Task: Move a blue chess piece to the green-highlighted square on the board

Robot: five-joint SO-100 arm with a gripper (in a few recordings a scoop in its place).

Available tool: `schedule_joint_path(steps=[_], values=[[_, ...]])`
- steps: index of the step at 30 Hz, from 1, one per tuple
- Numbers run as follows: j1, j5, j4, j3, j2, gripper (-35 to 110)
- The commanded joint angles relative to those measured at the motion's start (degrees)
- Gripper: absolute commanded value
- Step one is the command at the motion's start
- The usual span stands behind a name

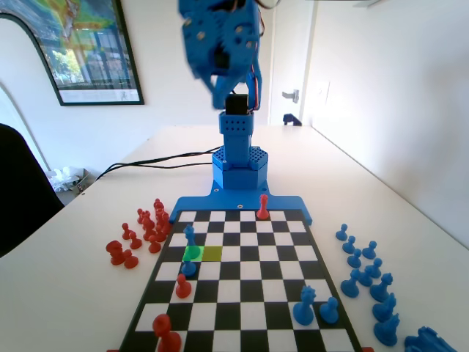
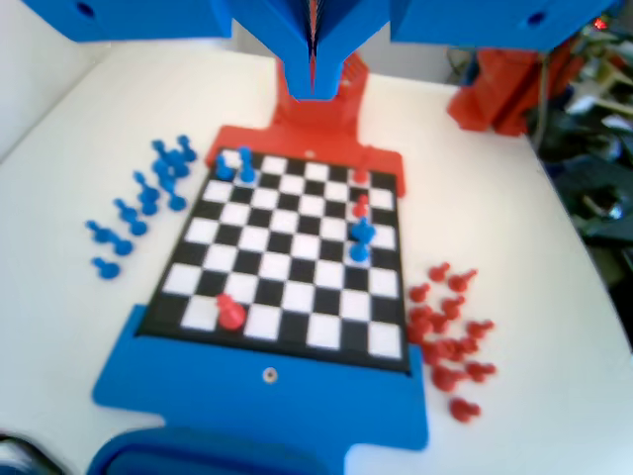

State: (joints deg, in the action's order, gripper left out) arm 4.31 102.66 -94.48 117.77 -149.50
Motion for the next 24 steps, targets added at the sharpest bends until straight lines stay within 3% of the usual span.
schedule_joint_path(steps=[1,24], values=[[-1.32,-0.79,-1.23,0.35,-7.12,1],[-3.25,-2.55,4.39,7.12,-25.49,6]])
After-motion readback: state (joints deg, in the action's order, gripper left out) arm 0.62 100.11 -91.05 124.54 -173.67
